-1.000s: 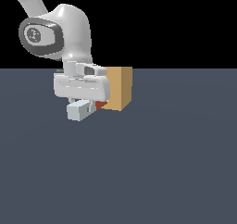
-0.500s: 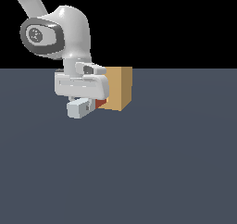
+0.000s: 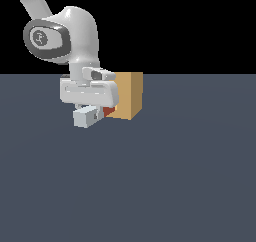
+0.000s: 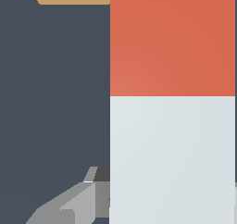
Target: Insert the peg into the horizontal hole in a box.
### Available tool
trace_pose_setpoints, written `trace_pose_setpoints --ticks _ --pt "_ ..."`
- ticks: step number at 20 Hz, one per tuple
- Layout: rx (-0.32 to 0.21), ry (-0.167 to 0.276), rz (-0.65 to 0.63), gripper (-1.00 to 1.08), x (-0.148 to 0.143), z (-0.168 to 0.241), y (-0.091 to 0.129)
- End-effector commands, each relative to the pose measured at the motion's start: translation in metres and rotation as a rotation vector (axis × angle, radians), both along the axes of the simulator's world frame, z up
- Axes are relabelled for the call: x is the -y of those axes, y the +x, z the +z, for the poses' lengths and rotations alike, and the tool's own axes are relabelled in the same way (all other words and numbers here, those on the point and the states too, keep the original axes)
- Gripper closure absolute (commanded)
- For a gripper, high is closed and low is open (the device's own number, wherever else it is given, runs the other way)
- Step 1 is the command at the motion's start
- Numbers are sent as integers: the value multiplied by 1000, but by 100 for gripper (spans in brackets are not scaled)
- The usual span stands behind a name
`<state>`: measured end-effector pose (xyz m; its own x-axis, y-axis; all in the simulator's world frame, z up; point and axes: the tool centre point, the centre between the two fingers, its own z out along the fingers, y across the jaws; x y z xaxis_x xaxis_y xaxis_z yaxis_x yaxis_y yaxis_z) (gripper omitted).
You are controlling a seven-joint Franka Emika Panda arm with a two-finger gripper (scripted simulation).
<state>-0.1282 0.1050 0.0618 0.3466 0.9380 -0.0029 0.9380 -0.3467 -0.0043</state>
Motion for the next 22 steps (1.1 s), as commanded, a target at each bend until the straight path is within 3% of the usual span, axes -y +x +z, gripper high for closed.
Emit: trace_pose_setpoints --ticks 1,14,22 --pt "4 1 1 108 -7 2 3" --pt "8 2 1 108 -85 3 32" --pt "8 2 1 108 -100 4 39"
